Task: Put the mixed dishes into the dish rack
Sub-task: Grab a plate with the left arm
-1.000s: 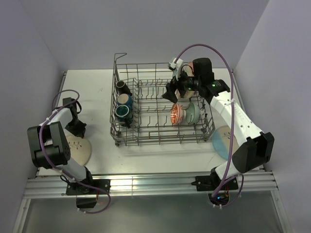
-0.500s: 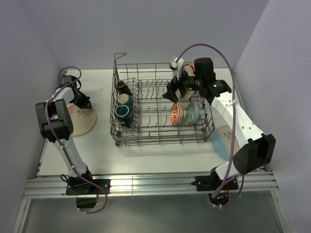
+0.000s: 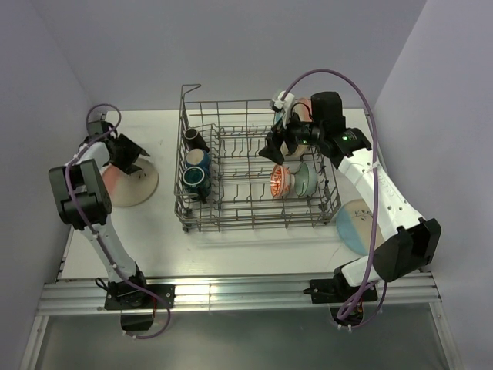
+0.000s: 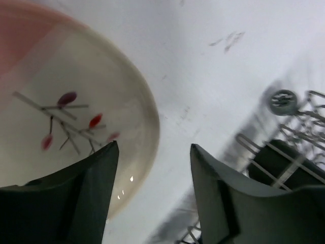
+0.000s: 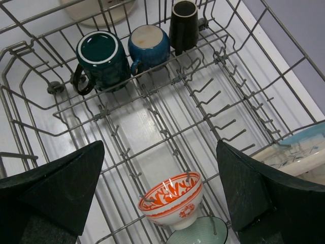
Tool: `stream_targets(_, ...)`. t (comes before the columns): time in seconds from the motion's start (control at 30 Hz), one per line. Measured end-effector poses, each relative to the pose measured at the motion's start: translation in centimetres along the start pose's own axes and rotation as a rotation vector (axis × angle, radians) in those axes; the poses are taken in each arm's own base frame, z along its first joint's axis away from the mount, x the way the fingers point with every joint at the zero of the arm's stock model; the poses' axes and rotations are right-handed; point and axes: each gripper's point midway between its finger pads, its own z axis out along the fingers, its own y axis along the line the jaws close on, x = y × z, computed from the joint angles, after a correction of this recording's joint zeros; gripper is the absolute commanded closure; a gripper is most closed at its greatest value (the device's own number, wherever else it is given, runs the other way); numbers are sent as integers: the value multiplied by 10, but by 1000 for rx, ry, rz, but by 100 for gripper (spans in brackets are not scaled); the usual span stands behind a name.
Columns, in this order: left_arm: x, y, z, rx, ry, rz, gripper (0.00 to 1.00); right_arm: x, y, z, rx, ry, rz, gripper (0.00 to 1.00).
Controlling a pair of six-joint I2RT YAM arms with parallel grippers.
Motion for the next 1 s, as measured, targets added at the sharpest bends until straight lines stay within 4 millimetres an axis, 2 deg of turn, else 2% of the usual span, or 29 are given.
stream_targets(0.13,-18,-10,-43,60,-80,32,29,-1,4,0,-22,-7,-1,0)
stream_targets(0.23,-33,-26,-90,119,-184,83,25,-2,9,1,-48,-15,-9,0)
stream_targets(0.27,-33,-28,-100,133,-211,98,22,-3,13,2,-67,-20,-16,0)
stream_targets(0.3,-36,-34,-124,162,-264,114,7,-4,15,2,-83,-24,-26,0)
stream_targets(0.37,-32,-31,-150,190,-330,120,1,-6,22,4,-121,-37,-49,0)
stream_targets(0.43,-18,-16,-170,205,-372,98,1,-10,32,5,-177,-62,-90,0)
stream_targets(0.5,-5,12,-182,210,-408,47,1,-11,44,6,-248,-97,-141,0)
stream_targets(0.6,13,56,-184,206,-424,-50,1,-8,59,7,-343,-138,-195,0)
stream_targets(0.73,37,100,-168,167,-373,-170,3,-10,76,10,-440,-183,-211,0)
stream_targets(0.87,45,126,-153,91,-310,-237,16,-7,88,21,-476,-167,-203,0)
stream_targets(0.9,47,132,-148,68,-291,-252,28,-7,90,24,-475,-163,-200,0)
stream_targets(1.0,53,151,-133,-20,-229,-292,42,-9,93,31,-456,-157,-184,0)
